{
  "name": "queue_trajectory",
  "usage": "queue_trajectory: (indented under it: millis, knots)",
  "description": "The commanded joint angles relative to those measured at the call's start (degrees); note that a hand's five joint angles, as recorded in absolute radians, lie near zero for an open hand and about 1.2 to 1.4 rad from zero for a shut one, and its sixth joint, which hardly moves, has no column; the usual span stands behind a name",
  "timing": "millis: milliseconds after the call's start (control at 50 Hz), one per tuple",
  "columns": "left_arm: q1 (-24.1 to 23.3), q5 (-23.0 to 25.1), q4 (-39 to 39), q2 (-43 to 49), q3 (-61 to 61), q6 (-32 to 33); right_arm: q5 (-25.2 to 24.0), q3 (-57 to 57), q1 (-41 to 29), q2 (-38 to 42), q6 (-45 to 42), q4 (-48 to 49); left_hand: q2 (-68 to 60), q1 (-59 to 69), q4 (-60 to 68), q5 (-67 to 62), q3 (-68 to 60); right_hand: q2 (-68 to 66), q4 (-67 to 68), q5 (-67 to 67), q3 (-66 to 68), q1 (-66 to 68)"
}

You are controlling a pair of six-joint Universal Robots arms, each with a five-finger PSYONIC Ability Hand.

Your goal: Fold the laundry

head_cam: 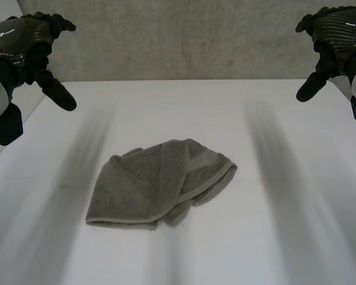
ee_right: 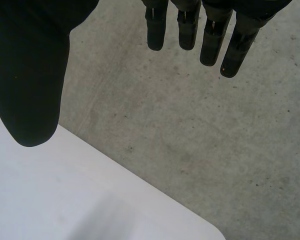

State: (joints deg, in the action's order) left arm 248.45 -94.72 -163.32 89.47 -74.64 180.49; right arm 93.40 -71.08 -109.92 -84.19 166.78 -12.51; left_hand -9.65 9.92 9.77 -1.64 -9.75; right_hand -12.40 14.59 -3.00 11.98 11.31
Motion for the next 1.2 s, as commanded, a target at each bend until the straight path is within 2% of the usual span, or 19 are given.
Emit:
queue_trajectory:
  millis: [20,100,200,240,260,300,380,520,620,800,960,1100,1200]
  knots:
    - [-0.07,-0.12,-0.16,0.0,-0.15,-0.13,-0.76,-0.46,0.23,-0.01,-0.23,0.21,-0.56,0.3,0.44,1.42,-0.47,2.4,-4.59,3.0,-1.98,-1.31]
    - [-0.07,-0.12,-0.24,0.0,-0.77,-0.13,-1.91,-0.55,0.32,0.34,-0.58,0.3,-0.9,0.64,0.78,1.09,-0.8,2.4,-4.59,3.0,-1.98,-1.31]
    - [0.02,0.06,-0.42,0.09,-2.88,0.22,-6.21,-0.55,0.67,3.07,-2.61,-0.67,-1.24,0.97,1.11,0.75,-1.14,2.4,-4.59,3.0,-1.98,-1.31]
    - [0.19,-0.12,-0.68,0.09,-5.5,0.65,-10.5,-1.16,0.76,5.43,-6.19,-3.21,-1.24,0.97,1.11,0.75,-1.14,2.4,-4.59,3.0,-1.98,-1.31]
    - [0.19,-0.12,-0.68,0.09,-5.51,0.66,-10.52,-1.16,0.76,5.44,-6.21,-3.22,-1.24,0.97,1.11,0.75,-1.14,2.4,-4.59,3.0,-1.98,-1.31]
    - [2.2,-0.12,-2.6,0.0,-9.71,0.74,-13.76,-1.77,0.67,8.15,-9.88,-6.02,-3.91,3.65,3.79,-1.92,-3.82,2.4,-4.59,3.0,-1.98,-1.31]
    - [4.84,0.06,-4.98,-0.26,-14.37,0.74,-16.31,-2.56,0.41,10.88,-12.35,-7.61,-4.1,3.83,3.97,-2.11,-4.0,2.4,-4.59,3.0,-1.98,-1.31]
    - [6.96,0.15,-7.1,-0.26,-22.65,0.83,-20.1,-4.41,0.14,16.69,-13.15,-3.57,-4.77,4.5,4.65,-2.78,-4.67,-1.89,-0.3,-1.29,2.31,2.98]
    - [7.75,2.78,-9.73,-0.09,-31.24,2.67,-23.17,-6.34,0.06,23.09,-13.24,3.7,-6.96,6.69,6.83,-4.97,-6.86,-14.64,12.45,-14.04,15.07,15.73]
    - [8.8,3.22,-19.92,-0.44,-42.85,6.1,-24.23,-6.96,-1.26,30.92,-13.07,13.03,-6.96,6.69,6.83,-4.97,-6.86,-28.27,26.08,-27.67,28.7,29.36]
    - [9.07,3.31,-25.99,0.53,-47.26,7.69,-24.23,-6.88,-3.19,34.27,-12.98,17.95,-6.79,6.52,6.66,-4.8,-6.69,-29.64,27.45,-29.04,30.07,30.73]
    - [8.98,3.31,-26.7,0.7,-47.7,7.69,-24.32,-6.7,-4.16,36.03,-13.15,21.21,-6.12,5.85,5.99,-4.13,-6.02,-32.33,30.14,-31.73,32.76,33.42]
    - [9.07,3.31,-26.87,0.62,-47.61,7.69,-24.23,-6.26,-4.51,37.0,-13.06,22.18,-5.78,5.51,5.66,-3.79,-5.68,-42.09,39.9,-41.49,42.52,43.18]
